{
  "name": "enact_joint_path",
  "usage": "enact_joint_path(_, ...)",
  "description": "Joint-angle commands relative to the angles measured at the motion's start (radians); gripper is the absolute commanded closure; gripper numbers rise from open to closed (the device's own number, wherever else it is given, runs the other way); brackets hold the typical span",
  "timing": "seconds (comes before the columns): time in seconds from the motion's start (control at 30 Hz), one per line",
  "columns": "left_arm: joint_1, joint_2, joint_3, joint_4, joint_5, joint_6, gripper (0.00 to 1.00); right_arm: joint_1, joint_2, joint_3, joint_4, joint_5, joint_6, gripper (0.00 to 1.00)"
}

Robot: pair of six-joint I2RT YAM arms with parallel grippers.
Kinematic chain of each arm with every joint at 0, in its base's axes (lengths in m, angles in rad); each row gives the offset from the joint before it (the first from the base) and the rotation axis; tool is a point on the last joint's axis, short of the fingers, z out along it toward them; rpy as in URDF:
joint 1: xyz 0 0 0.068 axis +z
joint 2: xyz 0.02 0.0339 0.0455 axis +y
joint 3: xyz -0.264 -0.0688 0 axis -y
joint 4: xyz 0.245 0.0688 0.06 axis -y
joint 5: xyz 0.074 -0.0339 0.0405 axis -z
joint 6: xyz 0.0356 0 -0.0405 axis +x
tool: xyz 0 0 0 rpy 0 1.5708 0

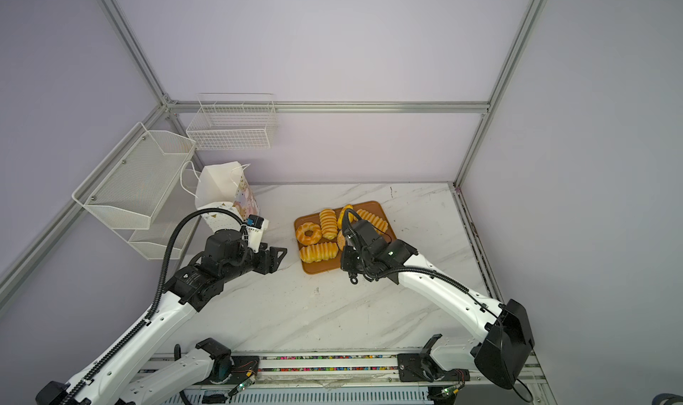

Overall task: Take the fake bread out of the paper bag
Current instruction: 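Move the tongs beside the tray and release them onto the table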

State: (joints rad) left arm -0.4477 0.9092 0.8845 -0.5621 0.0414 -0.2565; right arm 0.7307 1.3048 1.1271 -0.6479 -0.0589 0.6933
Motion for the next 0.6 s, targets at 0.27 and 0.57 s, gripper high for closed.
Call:
enact_joint_path(0.27,-0.003,-0.052,-0.11,0.029,-0.146,-0.02,0.22,-0.186,-0.013,-0.067,-0.094,0.29,-0.204,1.0)
enact_joint_path(0.57,-0.003,0.025,-0.151,0.185,-0.084,0.016,0.2,-0.508,0.2,-0.048,0.121,0.249,-0.402,1.0)
